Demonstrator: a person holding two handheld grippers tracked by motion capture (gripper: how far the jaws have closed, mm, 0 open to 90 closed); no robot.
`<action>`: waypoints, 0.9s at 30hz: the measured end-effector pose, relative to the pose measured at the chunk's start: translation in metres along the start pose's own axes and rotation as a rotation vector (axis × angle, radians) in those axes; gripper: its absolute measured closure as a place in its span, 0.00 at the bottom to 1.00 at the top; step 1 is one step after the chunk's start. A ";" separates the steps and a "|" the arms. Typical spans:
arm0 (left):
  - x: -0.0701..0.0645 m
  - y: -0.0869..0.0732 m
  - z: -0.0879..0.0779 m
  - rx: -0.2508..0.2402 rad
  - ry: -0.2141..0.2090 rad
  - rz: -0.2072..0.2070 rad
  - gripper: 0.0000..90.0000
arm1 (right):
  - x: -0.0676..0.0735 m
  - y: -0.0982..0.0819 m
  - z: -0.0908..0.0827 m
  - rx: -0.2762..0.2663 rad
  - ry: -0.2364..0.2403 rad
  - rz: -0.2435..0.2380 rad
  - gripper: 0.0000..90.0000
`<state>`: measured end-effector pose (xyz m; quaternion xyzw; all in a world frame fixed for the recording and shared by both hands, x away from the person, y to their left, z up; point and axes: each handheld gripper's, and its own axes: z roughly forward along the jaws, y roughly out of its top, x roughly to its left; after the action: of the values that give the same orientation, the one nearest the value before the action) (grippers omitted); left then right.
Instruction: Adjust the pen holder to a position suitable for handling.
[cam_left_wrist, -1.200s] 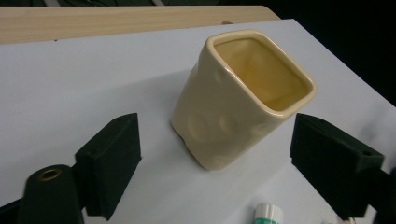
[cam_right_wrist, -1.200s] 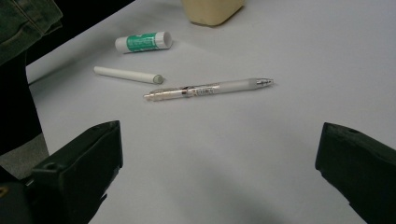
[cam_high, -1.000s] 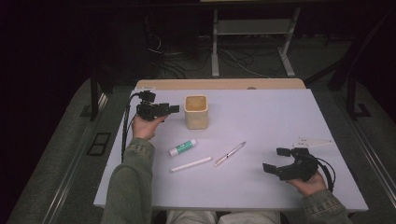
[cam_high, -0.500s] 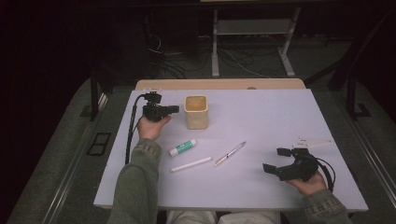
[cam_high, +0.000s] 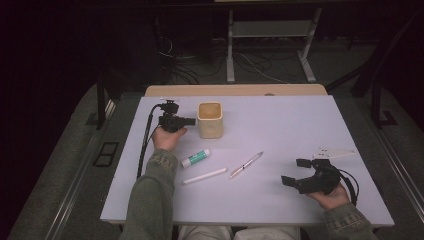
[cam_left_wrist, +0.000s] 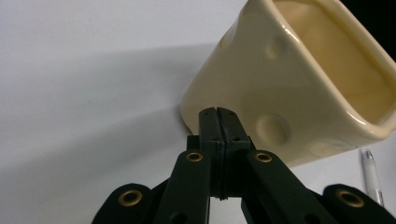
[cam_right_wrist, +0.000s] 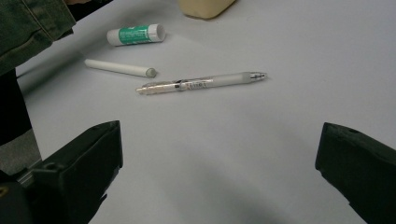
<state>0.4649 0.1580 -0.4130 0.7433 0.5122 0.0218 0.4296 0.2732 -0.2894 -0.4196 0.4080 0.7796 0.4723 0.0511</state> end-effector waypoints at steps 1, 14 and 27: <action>0.000 0.000 0.002 0.003 -0.003 -0.005 0.99 | 0.000 0.000 0.000 0.000 0.000 -0.001 0.00; -0.001 -0.003 0.014 0.005 0.010 -0.017 0.99 | -0.001 0.000 0.000 -0.002 0.000 -0.008 0.00; -0.010 -0.003 0.021 0.023 -0.011 -0.010 0.99 | 0.000 0.000 0.002 0.004 0.005 -0.005 0.00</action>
<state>0.4680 0.1375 -0.4238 0.7457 0.5139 0.0098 0.4240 0.2743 -0.2886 -0.4206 0.4048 0.7817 0.4718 0.0494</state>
